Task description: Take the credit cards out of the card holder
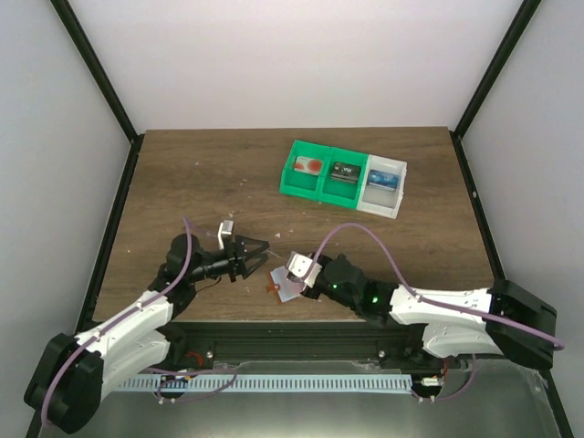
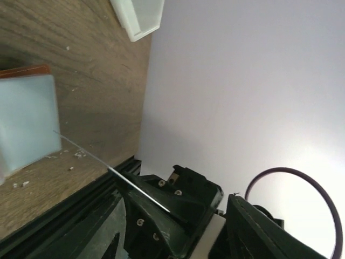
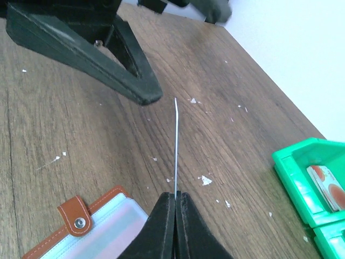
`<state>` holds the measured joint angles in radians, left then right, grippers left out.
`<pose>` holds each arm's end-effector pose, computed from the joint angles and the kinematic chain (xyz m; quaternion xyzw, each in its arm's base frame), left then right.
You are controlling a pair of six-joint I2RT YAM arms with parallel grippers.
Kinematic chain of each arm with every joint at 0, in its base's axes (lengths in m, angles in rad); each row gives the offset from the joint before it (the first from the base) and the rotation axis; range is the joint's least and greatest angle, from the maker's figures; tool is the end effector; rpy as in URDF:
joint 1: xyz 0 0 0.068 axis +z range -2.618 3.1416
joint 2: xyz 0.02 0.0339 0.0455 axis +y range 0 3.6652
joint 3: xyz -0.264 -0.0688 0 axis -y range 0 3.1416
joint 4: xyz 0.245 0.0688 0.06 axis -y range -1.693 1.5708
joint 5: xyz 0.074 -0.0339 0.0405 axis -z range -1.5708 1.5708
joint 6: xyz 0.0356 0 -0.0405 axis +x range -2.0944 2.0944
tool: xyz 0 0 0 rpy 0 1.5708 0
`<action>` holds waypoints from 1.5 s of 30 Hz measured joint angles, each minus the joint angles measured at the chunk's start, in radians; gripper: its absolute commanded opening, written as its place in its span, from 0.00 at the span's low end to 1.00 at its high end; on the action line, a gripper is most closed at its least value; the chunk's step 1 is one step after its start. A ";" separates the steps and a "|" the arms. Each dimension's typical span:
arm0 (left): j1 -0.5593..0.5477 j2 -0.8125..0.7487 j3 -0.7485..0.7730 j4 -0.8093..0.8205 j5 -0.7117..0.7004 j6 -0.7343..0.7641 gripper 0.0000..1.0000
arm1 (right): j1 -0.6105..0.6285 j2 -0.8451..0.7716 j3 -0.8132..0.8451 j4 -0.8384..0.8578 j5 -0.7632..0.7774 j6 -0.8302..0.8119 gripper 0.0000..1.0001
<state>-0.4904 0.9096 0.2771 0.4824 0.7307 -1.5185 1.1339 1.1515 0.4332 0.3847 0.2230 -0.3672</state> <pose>0.1567 -0.1106 0.2104 -0.1453 0.7311 -0.6593 0.0982 0.1083 0.2134 0.2030 -0.5050 0.6361 0.1315 0.5684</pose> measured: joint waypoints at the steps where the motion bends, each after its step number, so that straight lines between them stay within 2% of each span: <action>1: 0.000 0.001 -0.007 0.003 0.001 -0.006 0.50 | 0.009 0.008 0.002 0.003 0.008 -0.008 0.00; 7: 0.000 0.020 -0.058 0.033 0.011 -0.039 0.44 | 0.056 0.048 0.032 0.031 0.047 -0.048 0.01; 11: 0.000 0.025 -0.067 0.052 0.014 -0.056 0.29 | 0.072 0.052 0.033 0.044 0.065 -0.065 0.00; 16: 0.001 0.025 -0.075 0.085 0.015 -0.075 0.00 | 0.081 0.056 0.033 0.043 0.077 -0.070 0.05; 23: 0.003 0.045 -0.104 0.128 0.017 -0.075 0.00 | 0.082 0.048 0.026 0.042 0.091 -0.064 0.23; 26: 0.003 0.069 -0.110 0.143 0.021 -0.057 0.00 | 0.086 0.013 0.019 0.031 0.091 -0.038 0.34; 28: 0.005 0.083 -0.110 0.155 0.027 -0.031 0.00 | 0.087 -0.027 0.012 0.012 0.085 -0.002 0.38; 33: 0.008 0.102 -0.106 0.161 0.043 0.058 0.00 | 0.086 -0.170 -0.005 -0.072 0.068 0.151 0.41; 34: 0.008 0.103 -0.080 0.135 0.058 0.142 0.00 | 0.075 -0.213 0.000 -0.145 0.075 0.265 0.48; 36: 0.008 0.100 -0.070 0.123 0.060 0.175 0.00 | 0.064 -0.216 0.008 -0.180 0.078 0.318 0.49; 39: 0.009 0.079 -0.044 0.077 0.059 0.269 0.00 | -0.014 -0.208 0.067 -0.296 0.038 0.466 0.49; 41: 0.009 0.068 -0.024 0.036 0.058 0.336 0.00 | -0.119 -0.193 0.117 -0.345 -0.035 0.553 0.49; 45: 0.010 0.071 0.015 -0.041 0.072 0.460 0.00 | -0.311 -0.177 0.142 -0.360 -0.263 0.695 0.48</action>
<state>-0.4805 0.9806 0.2924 0.4412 0.8032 -1.0584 0.8230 0.9745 0.5751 0.0242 -0.0402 0.3283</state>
